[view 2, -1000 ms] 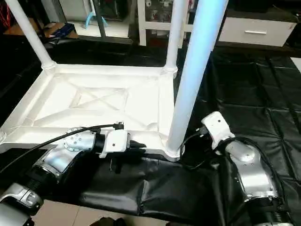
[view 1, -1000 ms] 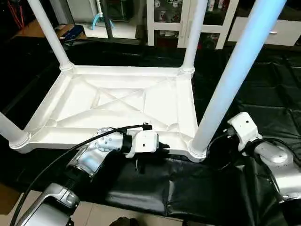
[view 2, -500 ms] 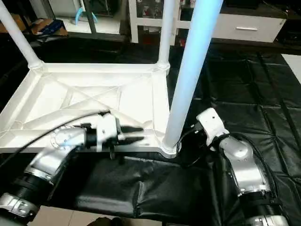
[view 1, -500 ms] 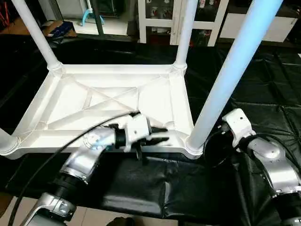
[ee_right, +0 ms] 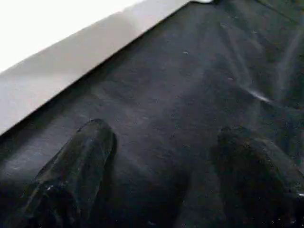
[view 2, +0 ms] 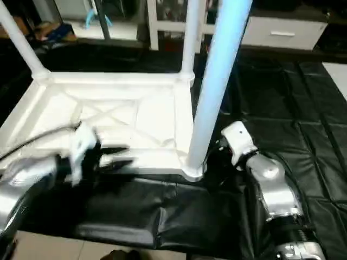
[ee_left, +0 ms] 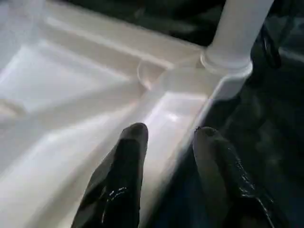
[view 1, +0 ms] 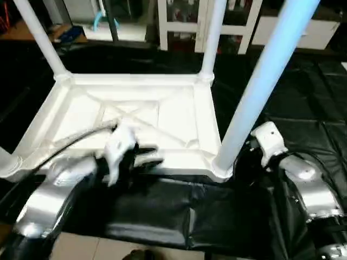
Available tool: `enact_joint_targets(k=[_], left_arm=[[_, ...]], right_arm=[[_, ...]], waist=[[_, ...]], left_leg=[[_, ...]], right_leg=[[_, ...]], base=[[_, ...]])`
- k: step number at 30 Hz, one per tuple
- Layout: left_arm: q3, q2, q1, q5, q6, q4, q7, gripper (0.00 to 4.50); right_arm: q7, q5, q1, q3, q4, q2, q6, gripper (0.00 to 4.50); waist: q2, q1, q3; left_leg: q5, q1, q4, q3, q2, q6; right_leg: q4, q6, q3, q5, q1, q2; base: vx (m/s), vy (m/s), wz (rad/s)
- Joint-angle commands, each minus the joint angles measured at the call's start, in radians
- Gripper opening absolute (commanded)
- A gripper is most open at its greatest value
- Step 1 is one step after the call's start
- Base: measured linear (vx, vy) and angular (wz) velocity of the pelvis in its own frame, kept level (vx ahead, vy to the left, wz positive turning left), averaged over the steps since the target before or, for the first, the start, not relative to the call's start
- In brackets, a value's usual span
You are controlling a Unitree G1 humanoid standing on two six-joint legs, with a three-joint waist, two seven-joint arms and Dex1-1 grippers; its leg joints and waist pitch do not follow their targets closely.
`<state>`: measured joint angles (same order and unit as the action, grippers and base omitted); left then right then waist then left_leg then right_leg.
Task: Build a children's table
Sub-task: Rotate leg to tighten
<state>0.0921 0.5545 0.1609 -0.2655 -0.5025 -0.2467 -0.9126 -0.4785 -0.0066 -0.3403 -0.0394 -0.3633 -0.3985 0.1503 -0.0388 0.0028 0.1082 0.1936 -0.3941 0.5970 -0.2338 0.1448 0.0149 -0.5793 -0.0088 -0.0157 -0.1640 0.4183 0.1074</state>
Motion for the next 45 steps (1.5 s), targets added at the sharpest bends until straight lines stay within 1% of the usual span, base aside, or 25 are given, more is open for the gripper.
enact_joint_targets(k=[1, 2, 4, 7, 9, 11, 14, 17, 20, 22, 23, 24, 27, 28, 30, 32, 33, 34, 35, 36, 38, 39, 40, 41, 45], left_arm=[[-0.013, 0.043, -0.035, -0.049, -0.097, -0.092, -0.009, 1.83], [-0.006, 0.063, -0.053, -0.055, -0.135, -0.121, -0.008, 1.83], [0.025, 0.081, -0.069, -0.005, -0.154, -0.119, 0.011, 1.83], [0.045, 0.059, -0.052, 0.080, -0.163, -0.065, 0.086, 1.83], [0.047, 0.059, -0.046, 0.089, -0.180, -0.062, 0.106, 1.83], [0.046, 0.072, -0.042, 0.060, -0.248, -0.093, 0.136, 1.83], [0.058, 0.091, -0.052, 0.062, -0.280, -0.105, 0.130, 1.83], [0.059, 0.082, -0.064, 0.115, -0.267, -0.064, 0.166, 1.83], [0.039, 0.086, -0.059, 0.177, -0.241, -0.001, 0.232, 1.83], [0.023, 0.083, -0.054, 0.189, -0.233, 0.023, 0.264, 1.83], [0.014, 0.089, -0.047, 0.203, -0.228, 0.041, 0.295, 1.83], [0.012, 0.092, -0.045, 0.208, -0.227, 0.047, 0.305, 1.83], [-0.004, 0.104, -0.039, 0.232, -0.211, 0.069, 0.345, 1.83], [-0.009, 0.100, -0.038, 0.236, -0.204, 0.070, 0.350, 1.83], [-0.019, 0.082, -0.030, 0.244, -0.185, 0.079, 0.369, 1.83], [-0.019, 0.082, -0.030, 0.244, -0.185, 0.079, 0.369, 1.83], [-0.011, 0.073, -0.019, 0.251, -0.151, 0.094, 0.381, 1.83], [0.006, 0.056, 0.002, 0.259, -0.084, 0.120, 0.395, 1.83], [0.016, 0.049, 0.013, 0.264, -0.047, 0.134, 0.399, 1.83], [0.025, 0.038, 0.026, 0.267, -0.014, 0.149, 0.400, 1.83], [0.042, 0.017, 0.054, 0.276, 0.041, 0.177, 0.402, 1.83], [0.047, 0.006, 0.068, 0.279, 0.059, 0.192, 0.406, 1.83], [0.049, -0.007, 0.084, 0.282, 0.082, 0.210, 0.412, 1.83], [0.048, -0.023, 0.104, 0.284, 0.107, 0.235, 0.422, 1.83], [0.036, -0.058, 0.148, 0.283, 0.186, 0.292, 0.445, 1.83]], right_arm=[[-0.009, 0.010, 0.009, -0.017, 0.026, 0.012, 0.003, 3.90], [-0.010, 0.009, 0.009, -0.018, 0.027, 0.015, 0.003, 3.90], [-0.012, 0.013, 0.006, -0.019, 0.030, 0.024, 0.007, 3.90], [-0.024, 0.013, 0.001, -0.026, 0.035, 0.032, 0.003, 3.90], [-0.027, 0.014, -0.001, -0.028, 0.039, 0.033, 0.004, 3.90], [-0.030, 0.017, -0.003, -0.026, 0.048, 0.032, 0.008, 3.90], [-0.031, 0.015, -0.002, -0.024, 0.053, 0.033, 0.008, 3.90], [-0.044, 0.016, 0.009, -0.033, 0.078, 0.040, 0.015, 3.90], [-0.091, 0.032, 0.040, -0.061, 0.124, 0.044, 0.024, 3.90], [-0.113, 0.046, 0.053, -0.073, 0.143, 0.048, 0.025, 3.90], [-0.137, 0.065, 0.065, -0.085, 0.166, 0.056, 0.035, 3.90], [-0.148, 0.073, 0.070, -0.090, 0.176, 0.059, 0.039, 3.90], [-0.204, 0.108, 0.100, -0.127, 0.234, 0.070, 0.054, 3.90], [-0.215, 0.115, 0.108, -0.133, 0.249, 0.073, 0.059, 3.90], [-0.235, 0.133, 0.124, -0.145, 0.281, 0.085, 0.070, 3.90], [-0.235, 0.133, 0.124, -0.145, 0.281, 0.085, 0.070, 3.90], [-0.247, 0.145, 0.134, -0.160, 0.305, 0.095, 0.076, 3.90], [-0.263, 0.167, 0.150, -0.186, 0.346, 0.117, 0.088, 3.90], [-0.273, 0.180, 0.157, -0.199, 0.364, 0.127, 0.092, 3.90], [-0.285, 0.190, 0.165, -0.214, 0.385, 0.134, 0.096, 3.90], [-0.307, 0.202, 0.178, -0.244, 0.417, 0.143, 0.095, 3.90], [-0.314, 0.204, 0.183, -0.255, 0.427, 0.147, 0.094, 3.90], [-0.322, 0.209, 0.187, -0.264, 0.436, 0.152, 0.093, 3.90], [-0.329, 0.216, 0.190, -0.272, 0.442, 0.156, 0.094, 3.90], [-0.324, 0.215, 0.187, -0.266, 0.444, 0.165, 0.089, 3.90]], waist=[[0.011, 0.007, -0.072], [0.012, 0.006, -0.071], [0.010, 0.007, -0.068], [0.008, 0.007, -0.071], [0.008, 0.007, -0.075], [0.005, 0.009, -0.078], [0.007, 0.007, -0.080], [0.005, 0.007, -0.082], [0.009, 0.007, -0.081], [0.006, 0.007, -0.081], [0.011, 0.007, -0.080], [0.008, 0.010, -0.079], [0.008, 0.009, -0.076], [0.011, 0.008, -0.074], [0.011, 0.010, -0.076], [0.009, 0.011, -0.075], [0.009, 0.013, -0.076], [0.013, 0.014, -0.075], [0.014, 0.023, -0.076], [0.012, 0.026, -0.078], [0.010, 0.035, -0.079], [0.010, 0.042, -0.079], [0.012, 0.044, -0.078], [0.010, 0.053, -0.079], [0.005, 0.066, -0.081]], left_leg=[[0.164, 0.035, -0.082, 0.046, 0.080, 0.081], [0.181, 0.039, -0.085, 0.046, 0.081, 0.068], [0.196, 0.043, -0.086, 0.044, 0.078, 0.062], [0.198, 0.044, -0.085, 0.045, 0.077, 0.045], [0.189, 0.039, -0.084, 0.047, 0.075, 0.039], [0.180, 0.042, -0.082, 0.046, 0.074, 0.037], [0.155, 0.037, -0.078, 0.047, 0.072, 0.053], [0.145, 0.039, -0.075, 0.047, 0.072, 0.064], [0.147, 0.036, -0.075, 0.048, 0.072, 0.073], [0.163, 0.036, -0.076, 0.051, 0.073, 0.071], [0.194, 0.039, -0.079, 0.052, 0.074, 0.057], [0.207, 0.042, -0.080, 0.052, 0.075, 0.054], [0.258, 0.042, -0.086, 0.056, 0.076, 0.029], [0.266, 0.041, -0.088, 0.057, 0.076, 0.026], [0.275, 0.043, -0.089, 0.059, 0.077, 0.011], [0.284, 0.044, -0.091, 0.060, 0.077, 0.006], [0.290, 0.046, -0.091, 0.059, 0.077, 0.002], [0.289, 0.046, -0.091, 0.059, 0.077, 0.002], [0.295, 0.051, -0.091, 0.057, 0.077, 0.001], [0.291, 0.049, -0.092, 0.059, 0.077, 0.000], [0.291, 0.056, -0.093, 0.057, 0.078, -0.011], [0.292, 0.064, -0.091, 0.053, 0.079, -0.017], [0.294, 0.062, -0.092, 0.052, 0.078, -0.018], [0.283, 0.062, -0.092, 0.051, 0.079, -0.021], [0.278, 0.057, -0.095, 0.055, 0.079, -0.038]], right_leg=[[0.044, -0.256, 0.021, -0.165, -0.038, 0.034], [0.045, -0.248, 0.021, -0.184, -0.036, 0.030], [0.051, -0.236, 0.022, -0.205, -0.030, 0.027], [0.051, -0.225, 0.023, -0.200, -0.031, 0.027], [0.047, -0.223, 0.023, -0.177, -0.037, 0.029], [0.044, -0.231, 0.023, -0.160, -0.037, 0.030], [0.041, -0.243, 0.021, -0.130, -0.041, 0.029], [0.042, -0.245, 0.020, -0.123, -0.040, 0.029], [0.042, -0.237, 0.021, -0.123, -0.042, 0.028], [0.043, -0.231, 0.021, -0.140, -0.041, 0.029], [0.047, -0.225, 0.021, -0.172, -0.038, 0.028], [0.049, -0.223, 0.022, -0.183, -0.036, 0.029], [0.051, -0.205, 0.022, -0.223, -0.033, 0.026], [0.052, -0.199, 0.023, -0.229, -0.033, 0.026], [0.053, -0.187, 0.025, -0.240, -0.031, 0.028], [0.055, -0.190, 0.024, -0.239, -0.028, 0.027], [0.055, -0.189, 0.024, -0.238, -0.027, 0.026], [0.057, -0.186, 0.025, -0.237, -0.027, 0.025], [0.059, -0.170, 0.028, -0.240, -0.021, 0.025], [0.057, -0.168, 0.027, -0.235, -0.024, 0.026], [0.056, -0.158, 0.027, -0.229, -0.018, 0.023], [0.059, -0.157, 0.029, -0.217, -0.010, 0.022], [0.059, -0.158, 0.030, -0.213, -0.010, 0.021], [0.056, -0.157, 0.031, -0.196, -0.011, 0.022], [0.048, -0.150, 0.027, -0.166, -0.016, 0.023]], base=[[0.000, 0.000, 0.00], [0.000, 0.000, 0.00], [0.000, 0.000, 0.00], [0.000, 0.000, 0.00], [0.000, 0.000, 0.00], [0.000, 0.000, 0.00], [0.000, 0.000, 0.00], [0.000, 0.000, 0.00], [0.000, 0.000, 0.00], [0.000, 0.000, 0.00], [0.000, 0.000, 0.00], [0.000, 0.000, 0.00], [0.000, 0.000, 0.00], [0.000, 0.000, 0.00], [0.000, 0.000, 0.00], [0.000, 0.000, 0.00], [0.000, 0.000, 0.00], [0.000, 0.000, 0.00], [0.000, 0.000, 0.00], [0.000, 0.000, 0.00], [0.000, 0.000, 0.00], [0.000, 0.000, 0.00], [0.000, 0.000, 0.00], [0.000, 0.000, 0.00], [0.000, 0.000, 0.00]])
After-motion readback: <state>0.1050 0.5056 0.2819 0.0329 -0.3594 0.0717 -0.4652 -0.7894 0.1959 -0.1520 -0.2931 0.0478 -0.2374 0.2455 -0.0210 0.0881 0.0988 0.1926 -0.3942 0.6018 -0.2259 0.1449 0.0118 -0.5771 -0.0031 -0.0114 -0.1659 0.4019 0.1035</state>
